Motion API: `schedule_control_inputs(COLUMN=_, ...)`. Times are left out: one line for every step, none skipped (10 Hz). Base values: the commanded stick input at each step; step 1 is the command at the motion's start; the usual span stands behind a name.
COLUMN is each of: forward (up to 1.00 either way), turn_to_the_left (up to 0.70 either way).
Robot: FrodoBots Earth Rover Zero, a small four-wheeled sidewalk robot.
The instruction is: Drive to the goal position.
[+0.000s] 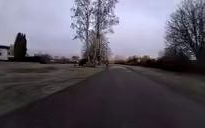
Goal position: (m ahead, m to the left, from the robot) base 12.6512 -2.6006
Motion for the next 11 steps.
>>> schedule_control_inputs(forward=0.85, turn_to_the_left=-0.12)
schedule_control_inputs(forward=0.85, turn_to_the_left=-0.24)
schedule_control_inputs(forward=0.85, turn_to_the_left=-0.34)
schedule_control_inputs(forward=0.85, turn_to_the_left=-0.34)
schedule_control_inputs(forward=0.85, turn_to_the_left=-0.34)
schedule_control_inputs(forward=0.85, turn_to_the_left=-0.01)
schedule_control_inputs(forward=0.85, turn_to_the_left=0.00)
schedule_control_inputs(forward=0.85, turn_to_the_left=0.00)
schedule_control_inputs(forward=0.85, turn_to_the_left=0.00)
schedule_control_inputs(forward=0.85, turn_to_the_left=0.00)
schedule_control_inputs(forward=0.85, turn_to_the_left=0.00)
